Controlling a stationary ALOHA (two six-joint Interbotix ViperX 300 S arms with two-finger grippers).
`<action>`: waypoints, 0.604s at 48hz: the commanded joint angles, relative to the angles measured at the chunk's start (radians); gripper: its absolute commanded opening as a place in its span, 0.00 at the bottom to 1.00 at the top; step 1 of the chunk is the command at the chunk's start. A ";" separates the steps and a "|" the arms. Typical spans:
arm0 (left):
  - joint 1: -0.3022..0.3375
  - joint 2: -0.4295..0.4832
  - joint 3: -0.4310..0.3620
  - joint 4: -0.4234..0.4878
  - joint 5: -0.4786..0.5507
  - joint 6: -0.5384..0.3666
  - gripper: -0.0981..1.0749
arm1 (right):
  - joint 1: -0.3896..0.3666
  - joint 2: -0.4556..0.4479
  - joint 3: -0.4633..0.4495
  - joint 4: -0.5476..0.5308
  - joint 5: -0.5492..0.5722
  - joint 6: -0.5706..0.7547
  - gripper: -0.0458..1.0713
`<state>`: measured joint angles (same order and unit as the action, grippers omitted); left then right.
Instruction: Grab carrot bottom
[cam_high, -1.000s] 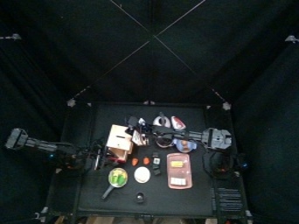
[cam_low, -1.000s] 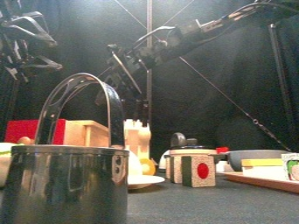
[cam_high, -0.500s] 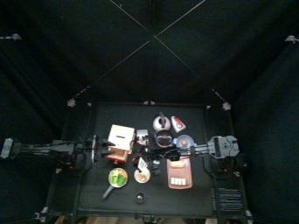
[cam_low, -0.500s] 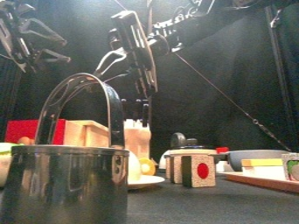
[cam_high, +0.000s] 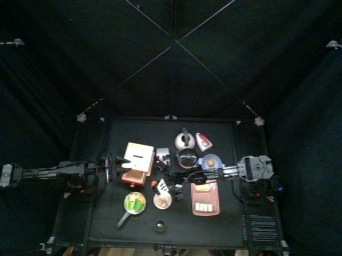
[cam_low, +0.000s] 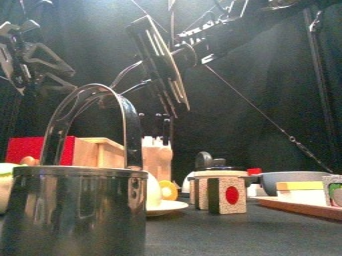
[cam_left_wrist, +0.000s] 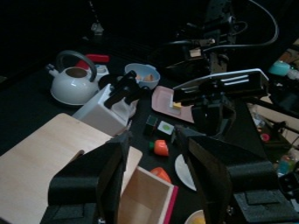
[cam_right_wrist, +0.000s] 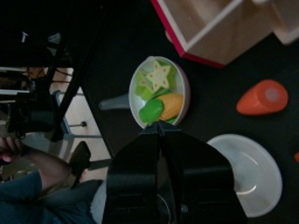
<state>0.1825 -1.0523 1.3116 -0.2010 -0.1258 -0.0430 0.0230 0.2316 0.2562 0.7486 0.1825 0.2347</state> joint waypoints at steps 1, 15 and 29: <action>0.003 0.005 -0.014 0.005 -0.003 0.000 0.80 | -0.003 -0.037 -0.017 -0.038 0.084 0.064 0.15; 0.008 0.005 -0.003 0.003 -0.005 -0.003 0.80 | 0.000 -0.006 -0.069 -0.374 0.198 0.371 0.16; 0.011 0.005 0.014 0.006 0.002 0.002 0.80 | 0.031 0.063 -0.150 -0.775 0.267 0.739 0.25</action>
<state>0.1902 -1.0523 1.3346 -0.1994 -0.1212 -0.0430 0.0414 0.3007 0.1442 0.0874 0.4464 0.8974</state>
